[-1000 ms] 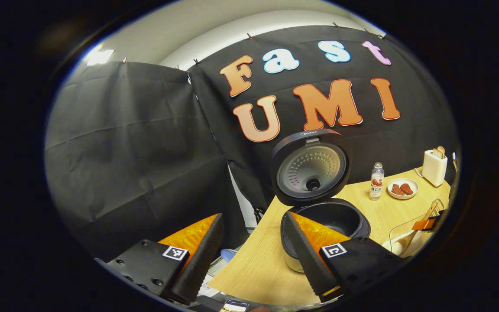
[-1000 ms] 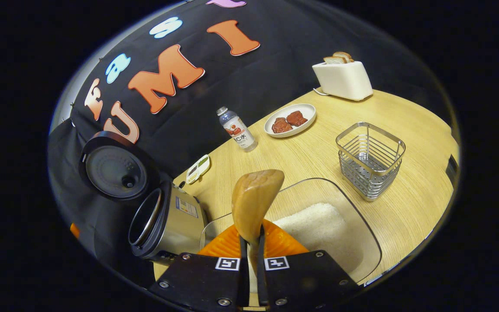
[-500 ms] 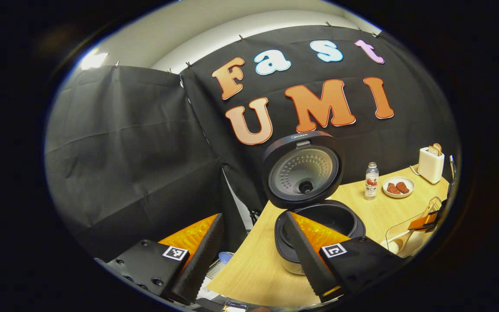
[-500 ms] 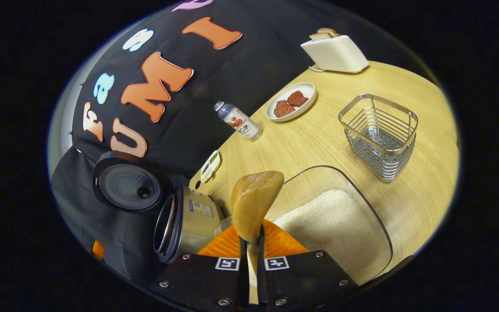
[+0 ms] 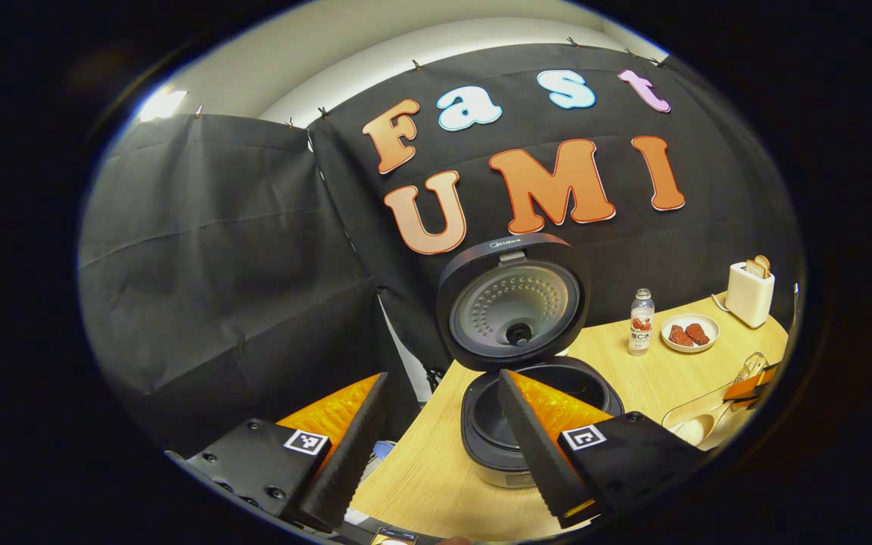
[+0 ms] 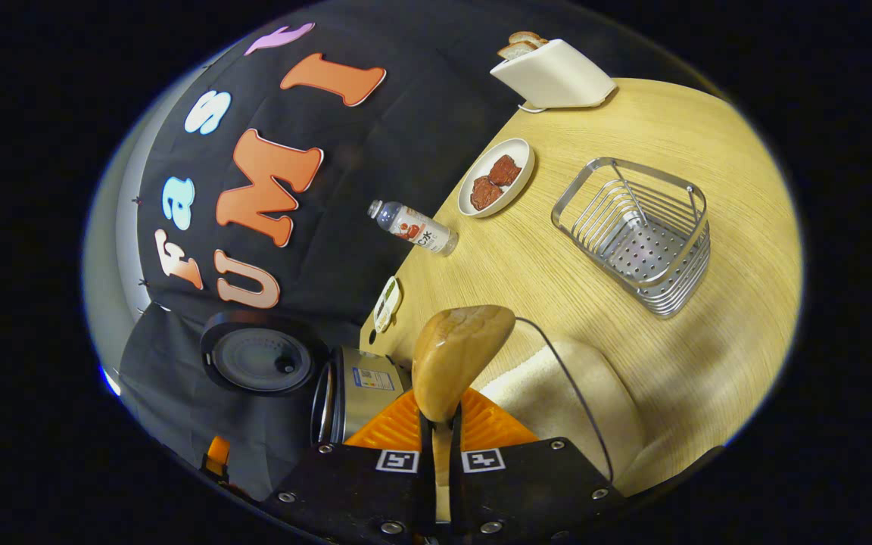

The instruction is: Close the left gripper, press the button to open the rice cooker; take a wooden spoon from the chopstick holder with the right hand, scoop a spoonful of rice and pour it into the rice cooker, then put the wooden spoon back into the chopstick holder.

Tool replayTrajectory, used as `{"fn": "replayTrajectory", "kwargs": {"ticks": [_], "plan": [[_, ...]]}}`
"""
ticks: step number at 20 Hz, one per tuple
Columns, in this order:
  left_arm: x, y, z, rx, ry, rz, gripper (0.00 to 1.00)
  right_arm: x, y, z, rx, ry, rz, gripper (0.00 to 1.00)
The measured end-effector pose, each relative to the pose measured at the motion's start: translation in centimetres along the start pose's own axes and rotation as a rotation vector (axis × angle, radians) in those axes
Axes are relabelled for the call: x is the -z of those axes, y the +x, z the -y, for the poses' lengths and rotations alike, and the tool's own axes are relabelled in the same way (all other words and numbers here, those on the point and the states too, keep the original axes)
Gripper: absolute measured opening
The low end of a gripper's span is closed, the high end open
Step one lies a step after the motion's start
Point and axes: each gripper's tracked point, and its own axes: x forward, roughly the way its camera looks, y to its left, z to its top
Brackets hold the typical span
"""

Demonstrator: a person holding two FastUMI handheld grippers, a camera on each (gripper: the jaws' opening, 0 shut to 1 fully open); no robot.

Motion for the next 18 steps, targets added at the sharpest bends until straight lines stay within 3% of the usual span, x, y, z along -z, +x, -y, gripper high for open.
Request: {"fn": "replayTrajectory", "kwargs": {"ticks": [9, 11, 12, 18], "plan": [[-0.9, 0.9, 0.6, -0.014, -0.042, 0.023, 0.96, -5.0, -2.5, -2.4, -0.142, 0.249, 0.031, 0.06], [-0.7, 1.0, 0.0, -0.024, -0.057, 0.023, 0.96, -5.9, -2.5, -4.6, -0.186, 0.288, 0.016, 0.07], [-0.6, 0.9, -0.2, -0.029, -0.068, 0.026, 0.89, -6.0, -2.4, -5.8, -0.208, 0.303, 0.002, 0.06], [-0.2, -0.4, -1.5, -0.023, -0.110, 0.059, 0.90, -4.9, 0.4, -13.5, -0.303, 0.304, -0.082, 0.06]]}}
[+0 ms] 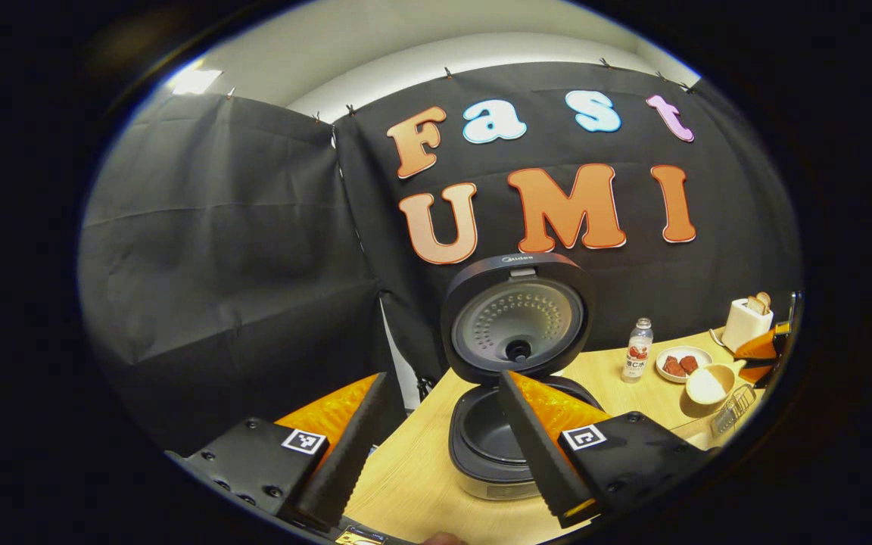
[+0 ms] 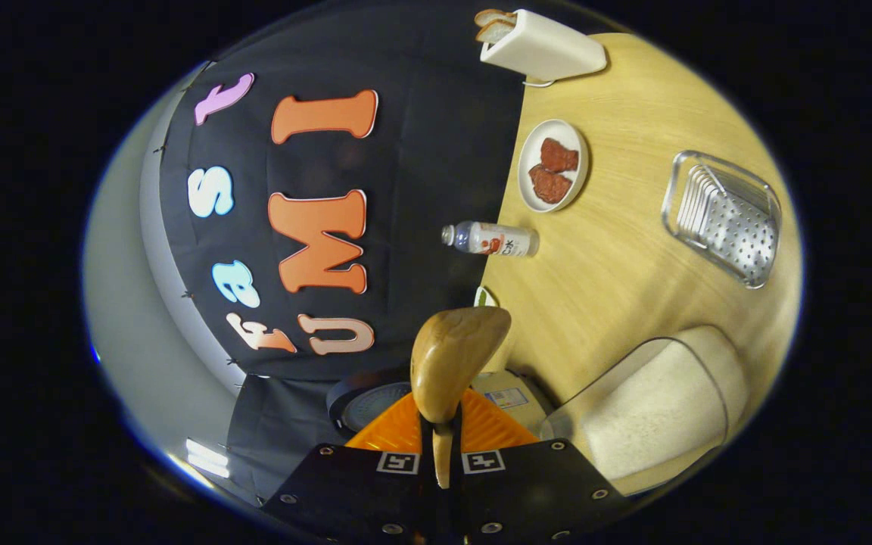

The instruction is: Close the left gripper, press the button to open the rice cooker; take a wooden spoon from the chopstick holder with the right hand, scoop a spoonful of rice and pour it into the rice cooker, then put the wooden spoon back into the chopstick holder.

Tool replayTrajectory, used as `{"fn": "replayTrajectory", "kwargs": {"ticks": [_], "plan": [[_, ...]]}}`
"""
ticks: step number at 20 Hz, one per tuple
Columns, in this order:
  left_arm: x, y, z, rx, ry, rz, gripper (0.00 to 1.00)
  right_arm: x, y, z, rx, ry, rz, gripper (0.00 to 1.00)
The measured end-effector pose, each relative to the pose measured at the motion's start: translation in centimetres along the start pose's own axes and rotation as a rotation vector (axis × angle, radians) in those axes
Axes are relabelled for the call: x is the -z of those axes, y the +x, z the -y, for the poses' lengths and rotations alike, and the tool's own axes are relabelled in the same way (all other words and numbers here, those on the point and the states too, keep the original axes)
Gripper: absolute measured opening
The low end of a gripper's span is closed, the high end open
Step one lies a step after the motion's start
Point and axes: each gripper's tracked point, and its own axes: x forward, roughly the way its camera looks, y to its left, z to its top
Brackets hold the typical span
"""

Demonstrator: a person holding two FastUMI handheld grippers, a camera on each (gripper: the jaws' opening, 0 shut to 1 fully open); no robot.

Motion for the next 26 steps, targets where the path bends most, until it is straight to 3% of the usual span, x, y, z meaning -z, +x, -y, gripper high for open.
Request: {"fn": "replayTrajectory", "kwargs": {"ticks": [4, 10, 12, 13, 14, 16, 17, 18, 19, 21, 22, 23, 24, 26], "plan": [[0.6, -0.9, -1.3, -0.019, 0.021, 0.015, 0.91, 2.7, 4.3, -3.2, -0.030, -0.016, -0.065, 0.06], [2.2, -1.0, -2.1, -0.033, 0.008, -0.003, 0.91, 6.7, 11.2, -5.4, 0.005, -0.104, -0.133, 0.06], [2.7, -1.5, -2.9, -0.040, 0.007, -0.012, 0.91, 7.6, 13.0, -5.5, 0.027, -0.161, -0.144, 0.06], [3.2, -1.8, -3.0, -0.043, 0.010, -0.016, 0.98, 8.0, 13.8, -5.5, 0.042, -0.196, -0.143, 0.06], [3.5, -1.8, -3.0, -0.041, 0.011, -0.024, 0.91, 8.2, 14.5, -5.6, 0.052, -0.228, -0.143, 0.06], [3.9, -1.8, -2.3, -0.013, 0.009, -0.037, 0.91, 8.8, 15.7, -5.6, 0.075, -0.301, -0.144, 0.06], [3.8, -1.8, -1.7, 0.002, 0.014, -0.034, 0.98, 9.0, 16.3, -5.5, 0.091, -0.340, -0.144, 0.06], [3.7, -1.8, -1.4, 0.012, 0.023, -0.029, 0.98, 9.3, 16.6, -5.5, 0.102, -0.376, -0.144, 0.06], [3.6, -1.8, -1.3, 0.018, 0.032, -0.024, 0.91, 9.5, 17.0, -5.3, 0.114, -0.413, -0.140, 0.06], [3.7, -1.9, -1.2, 0.027, 0.031, -0.024, 0.91, 9.9, 17.4, -5.1, 0.133, -0.482, -0.133, 0.06], [3.9, -1.8, -1.1, 0.029, 0.028, -0.029, 0.98, 10.0, 17.4, -4.9, 0.145, -0.523, -0.128, 0.06], [4.2, -2.0, -1.3, 0.029, 0.025, -0.038, 0.91, 10.1, 17.5, -4.8, 0.156, -0.576, -0.124, 0.06], [4.5, -1.9, -1.6, 0.025, 0.023, -0.045, 0.91, 10.4, 17.5, -4.7, 0.165, -0.627, -0.121, 0.06], [4.9, -1.8, -2.3, 0.016, 0.024, -0.061, 1.00, 10.6, 17.7, -4.8, 0.173, -0.701, -0.117, 0.06]]}}
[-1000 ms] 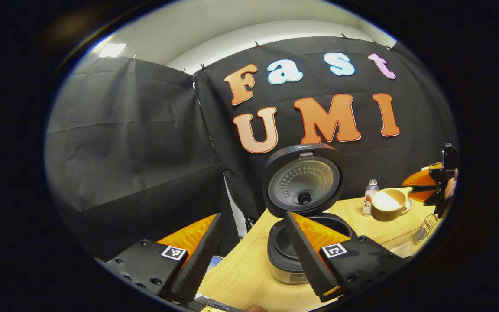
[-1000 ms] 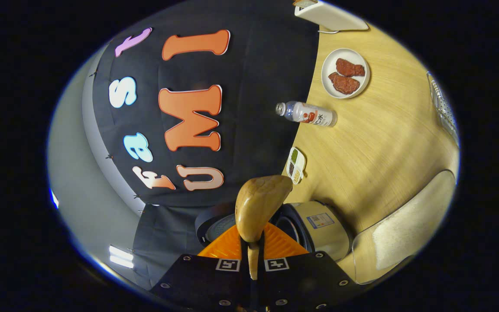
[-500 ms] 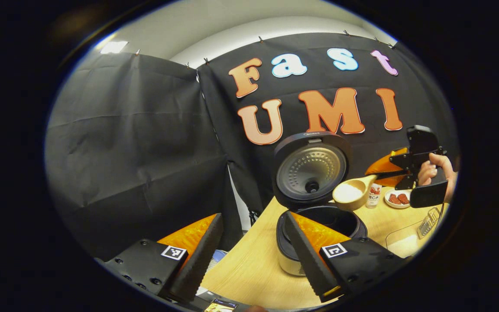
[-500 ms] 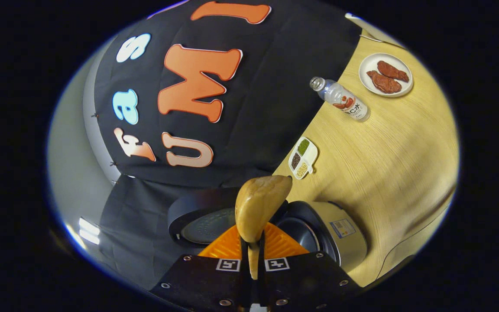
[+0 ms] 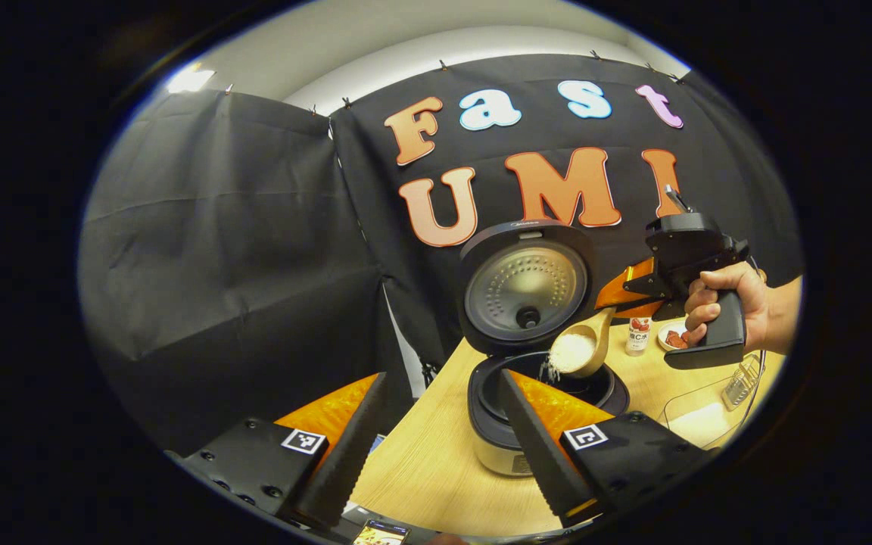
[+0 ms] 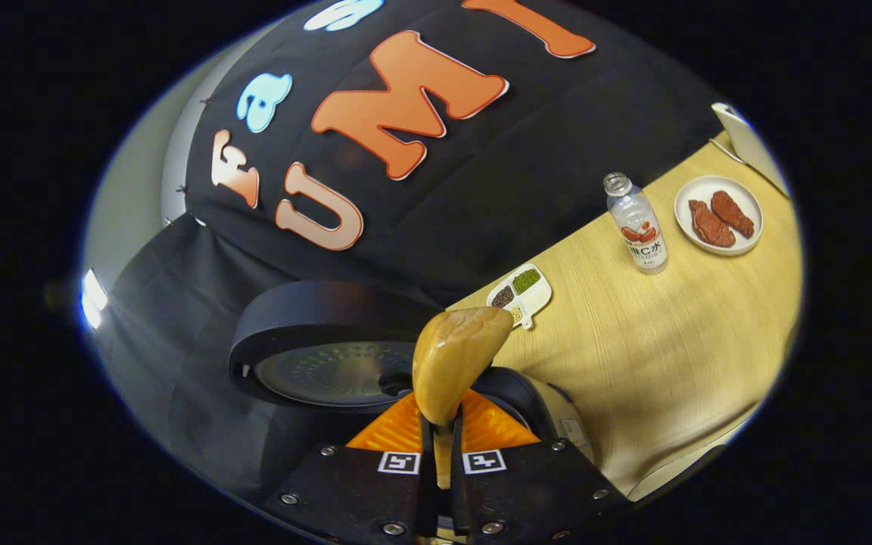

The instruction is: Close the left gripper, press the button to open the rice cooker; take a wooden spoon from the chopstick holder with the right hand, scoop a spoonful of rice and pour it into the rice cooker, then put the wooden spoon back into the chopstick holder.

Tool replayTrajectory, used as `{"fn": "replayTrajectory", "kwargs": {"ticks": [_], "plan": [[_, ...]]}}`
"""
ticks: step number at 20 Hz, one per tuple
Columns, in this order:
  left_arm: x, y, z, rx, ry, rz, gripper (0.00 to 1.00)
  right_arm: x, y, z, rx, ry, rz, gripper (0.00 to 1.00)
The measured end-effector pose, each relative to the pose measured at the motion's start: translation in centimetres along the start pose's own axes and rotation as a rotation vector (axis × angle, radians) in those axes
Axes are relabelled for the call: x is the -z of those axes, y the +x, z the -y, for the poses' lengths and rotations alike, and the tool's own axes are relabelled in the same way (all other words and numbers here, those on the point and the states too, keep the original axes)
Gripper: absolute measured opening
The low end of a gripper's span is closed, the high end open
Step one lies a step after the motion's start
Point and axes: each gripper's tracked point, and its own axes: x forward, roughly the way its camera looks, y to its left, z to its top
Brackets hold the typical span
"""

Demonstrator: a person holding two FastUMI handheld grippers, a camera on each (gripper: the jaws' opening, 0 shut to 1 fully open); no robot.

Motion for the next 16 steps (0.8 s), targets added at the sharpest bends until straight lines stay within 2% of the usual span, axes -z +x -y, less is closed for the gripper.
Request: {"fn": "replayTrajectory", "kwargs": {"ticks": [9, 16], "plan": [[0.4, -0.3, 0.3, 0.012, 0.003, -0.014, 1.00, -0.1, -0.3, -0.2, 0.039, -0.146, 0.020, 0.06], [0.7, -0.4, 0.3, 0.019, 0.008, -0.027, 0.99, -0.1, -1.2, -2.1, 0.031, -0.323, 0.047, 0.06]]}}
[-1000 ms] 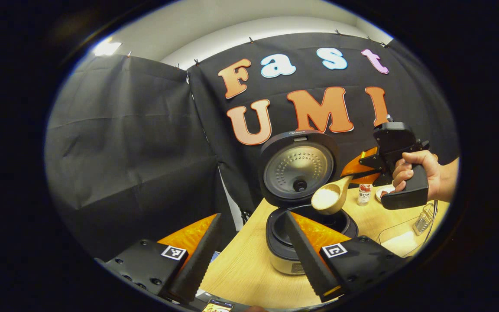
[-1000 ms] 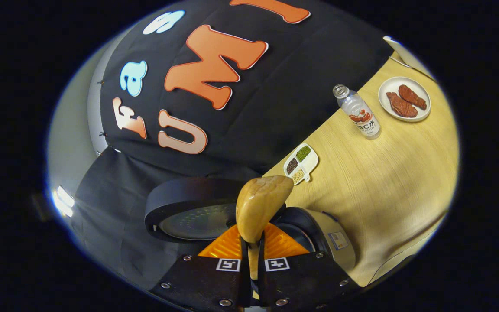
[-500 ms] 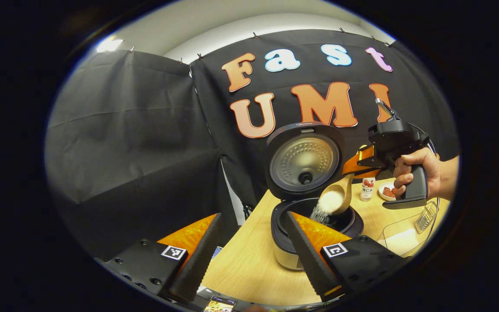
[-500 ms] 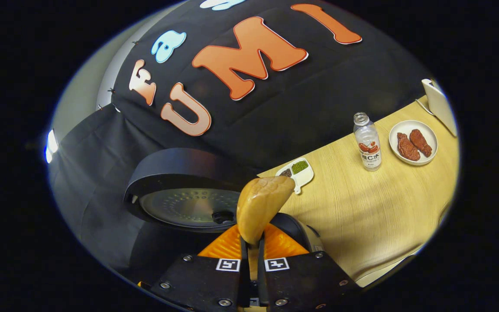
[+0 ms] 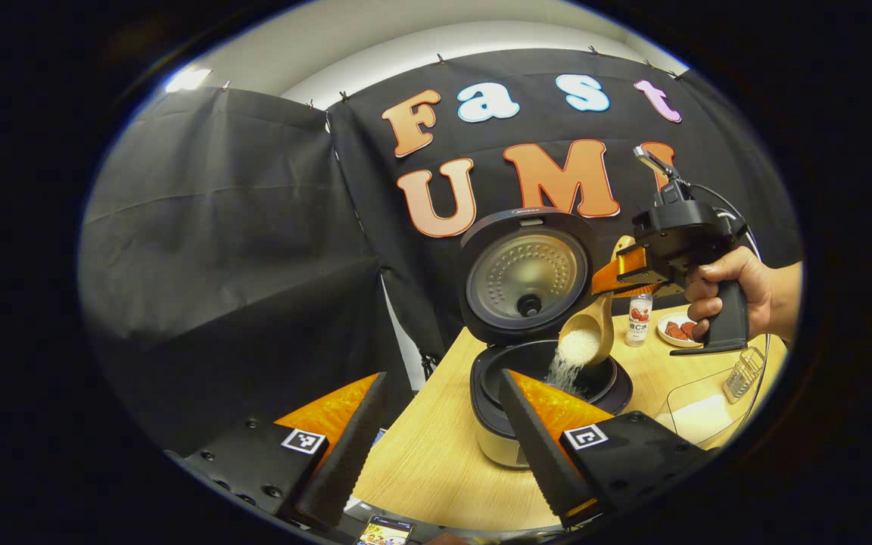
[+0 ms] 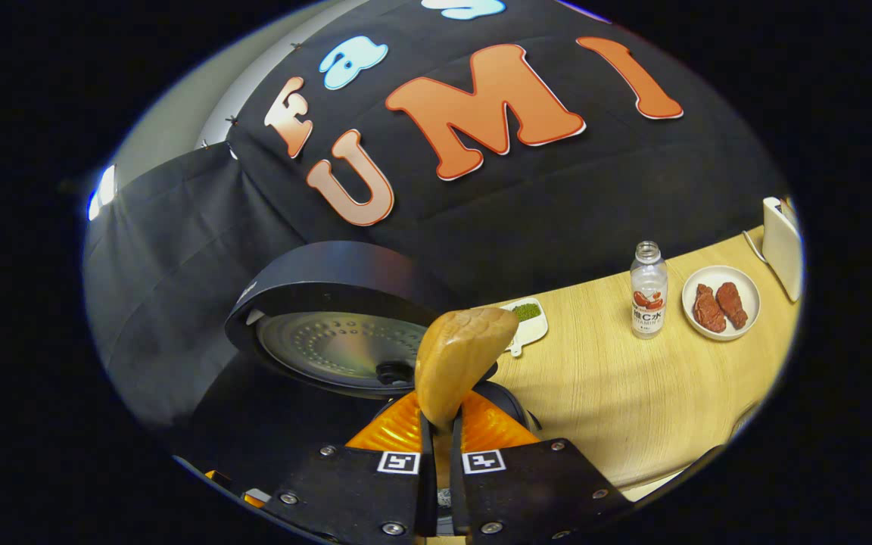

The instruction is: Close the left gripper, press the button to open the rice cooker; take a wooden spoon from the chopstick holder with the right hand, scoop a spoonful of rice and pour it into the rice cooker, then put the wooden spoon back into the chopstick holder.

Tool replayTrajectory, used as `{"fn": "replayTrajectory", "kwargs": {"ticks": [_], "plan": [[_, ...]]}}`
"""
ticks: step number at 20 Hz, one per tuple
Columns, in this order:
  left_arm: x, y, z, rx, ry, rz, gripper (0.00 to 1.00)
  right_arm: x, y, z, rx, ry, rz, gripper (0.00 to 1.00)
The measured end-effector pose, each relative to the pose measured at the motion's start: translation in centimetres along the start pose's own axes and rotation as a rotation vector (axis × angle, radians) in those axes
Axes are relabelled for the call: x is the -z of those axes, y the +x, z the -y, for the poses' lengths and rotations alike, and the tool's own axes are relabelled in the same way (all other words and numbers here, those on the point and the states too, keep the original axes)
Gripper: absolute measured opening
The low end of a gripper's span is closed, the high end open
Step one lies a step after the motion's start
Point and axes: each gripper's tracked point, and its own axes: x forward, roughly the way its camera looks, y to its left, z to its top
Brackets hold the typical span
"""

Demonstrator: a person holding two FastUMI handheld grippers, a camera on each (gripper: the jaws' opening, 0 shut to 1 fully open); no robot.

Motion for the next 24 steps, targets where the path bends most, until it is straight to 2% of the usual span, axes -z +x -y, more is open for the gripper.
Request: {"fn": "replayTrajectory", "kwargs": {"ticks": [4, 9, 13, 19, 21, 24], "plan": [[0.1, -0.2, 0.0, 0.003, 0.002, -0.003, 0.99, -0.3, -0.6, -2.1, -0.034, -0.146, 0.026, 0.06], [0.4, -0.4, -0.6, -0.005, 0.003, -0.008, 0.99, 0.2, -1.2, -3.6, -0.038, -0.288, 0.034, 0.06], [0.7, -0.8, -1.5, -0.019, 0.001, -0.020, 0.99, -0.3, -1.6, -4.8, -0.034, -0.435, 0.082, 0.07], [0.9, -1.0, -1.6, -0.025, 0.007, -0.028, 0.99, 0.2, -2.2, -6.2, -0.031, -0.729, 0.156, 0.06], [0.9, -1.1, -1.6, -0.027, 0.013, -0.031, 0.99, 0.4, -2.3, -5.9, -0.037, -0.751, 0.170, 0.06], [0.8, -1.2, -1.2, -0.024, 0.020, -0.034, 0.99, -0.4, -3.5, -5.4, -0.054, -0.656, 0.188, 0.07]]}}
